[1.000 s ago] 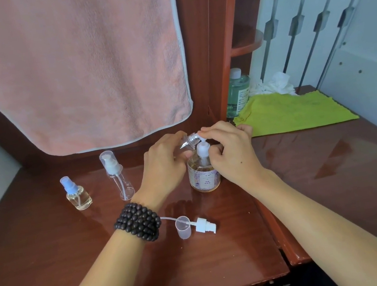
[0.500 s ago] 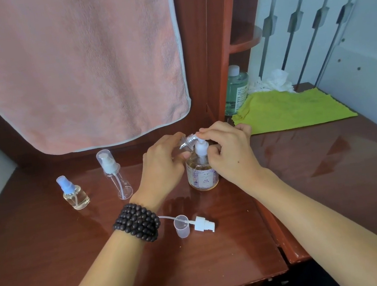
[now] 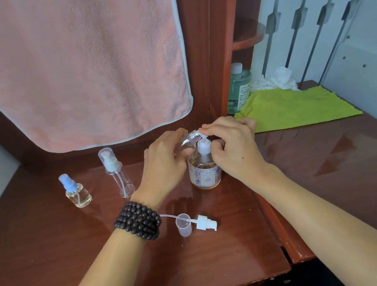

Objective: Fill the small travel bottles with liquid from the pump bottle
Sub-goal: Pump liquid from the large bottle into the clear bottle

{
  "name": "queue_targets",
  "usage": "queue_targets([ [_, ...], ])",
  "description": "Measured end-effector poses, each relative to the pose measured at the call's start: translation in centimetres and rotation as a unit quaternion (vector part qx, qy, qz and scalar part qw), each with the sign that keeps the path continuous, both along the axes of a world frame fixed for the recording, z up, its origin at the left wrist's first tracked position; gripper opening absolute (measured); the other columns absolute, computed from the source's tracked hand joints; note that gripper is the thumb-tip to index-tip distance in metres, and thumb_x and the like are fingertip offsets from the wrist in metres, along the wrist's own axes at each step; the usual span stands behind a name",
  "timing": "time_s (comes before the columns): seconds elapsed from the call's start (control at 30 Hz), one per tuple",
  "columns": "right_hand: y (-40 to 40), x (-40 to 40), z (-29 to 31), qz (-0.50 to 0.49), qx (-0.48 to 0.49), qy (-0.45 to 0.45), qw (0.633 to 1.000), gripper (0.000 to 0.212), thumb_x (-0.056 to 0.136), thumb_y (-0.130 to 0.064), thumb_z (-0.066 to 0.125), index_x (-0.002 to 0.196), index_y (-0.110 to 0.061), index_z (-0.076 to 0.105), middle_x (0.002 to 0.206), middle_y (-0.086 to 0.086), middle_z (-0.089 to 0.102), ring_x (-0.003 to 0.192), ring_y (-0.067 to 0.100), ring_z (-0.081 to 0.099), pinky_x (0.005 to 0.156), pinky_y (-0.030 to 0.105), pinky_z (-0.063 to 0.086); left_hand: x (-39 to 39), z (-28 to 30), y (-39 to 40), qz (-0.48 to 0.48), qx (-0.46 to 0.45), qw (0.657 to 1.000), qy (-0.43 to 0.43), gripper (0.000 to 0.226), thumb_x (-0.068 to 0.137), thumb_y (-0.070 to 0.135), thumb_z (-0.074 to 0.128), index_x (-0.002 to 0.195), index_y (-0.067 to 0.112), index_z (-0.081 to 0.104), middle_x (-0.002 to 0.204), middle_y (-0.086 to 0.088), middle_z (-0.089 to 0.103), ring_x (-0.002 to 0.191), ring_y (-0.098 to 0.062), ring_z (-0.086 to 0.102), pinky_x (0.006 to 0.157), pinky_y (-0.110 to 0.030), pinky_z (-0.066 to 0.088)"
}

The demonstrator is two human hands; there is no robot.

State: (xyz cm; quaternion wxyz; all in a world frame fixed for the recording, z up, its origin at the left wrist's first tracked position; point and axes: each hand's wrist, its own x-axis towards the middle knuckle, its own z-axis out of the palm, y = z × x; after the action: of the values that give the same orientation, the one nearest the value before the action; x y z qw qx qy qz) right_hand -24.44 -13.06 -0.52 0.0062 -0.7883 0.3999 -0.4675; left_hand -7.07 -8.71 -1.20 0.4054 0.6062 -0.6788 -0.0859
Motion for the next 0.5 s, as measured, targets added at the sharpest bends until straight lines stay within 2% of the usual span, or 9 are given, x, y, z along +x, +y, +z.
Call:
queue_targets([
  [0.13, 0.15, 0.06, -0.24, 0.000, 0.007, 0.007, 1.000, 0.050, 0.068, -0.013, 0.036, 0.092, -0.024, 0.079, 0.094, -0.011, 0.072, 0.089, 0.010, 0.063, 0.080, 0.036, 0.023, -0.06, -0.34, 0.08, 0.003, 0.005, 1.000, 0.005, 0.038, 0.081, 0.029, 0.060, 0.119, 0.025, 0.064, 0.104, 0.010, 0.065, 0.095, -0.019, 0.064, 0.085, -0.050, 0.053],
  [0.27, 0.35, 0.06, -0.15, 0.008, 0.010, 0.000, 1.000, 0.048, 0.066, -0.005, 0.044, 0.095, -0.022, 0.078, 0.101, -0.010, 0.072, 0.092, 0.010, 0.064, 0.082, 0.039, 0.026, -0.07, 0.00, 0.23, 0.005, 0.006, 1.000, 0.007, 0.039, 0.082, 0.030, 0.061, 0.120, 0.026, 0.064, 0.105, 0.010, 0.066, 0.098, -0.018, 0.064, 0.087, -0.050, 0.053],
  [0.5, 0.45, -0.12, -0.03, 0.026, -0.001, -0.012, 1.000, 0.050, 0.069, -0.009, 0.040, 0.100, -0.020, 0.078, 0.109, -0.009, 0.072, 0.098, 0.006, 0.062, 0.084, 0.044, 0.031, -0.04, 0.47, 0.30, 0.004, -0.003, 1.000, -0.004, 0.037, 0.082, 0.031, 0.061, 0.119, 0.026, 0.063, 0.103, 0.011, 0.065, 0.096, -0.019, 0.064, 0.086, -0.049, 0.053],
])
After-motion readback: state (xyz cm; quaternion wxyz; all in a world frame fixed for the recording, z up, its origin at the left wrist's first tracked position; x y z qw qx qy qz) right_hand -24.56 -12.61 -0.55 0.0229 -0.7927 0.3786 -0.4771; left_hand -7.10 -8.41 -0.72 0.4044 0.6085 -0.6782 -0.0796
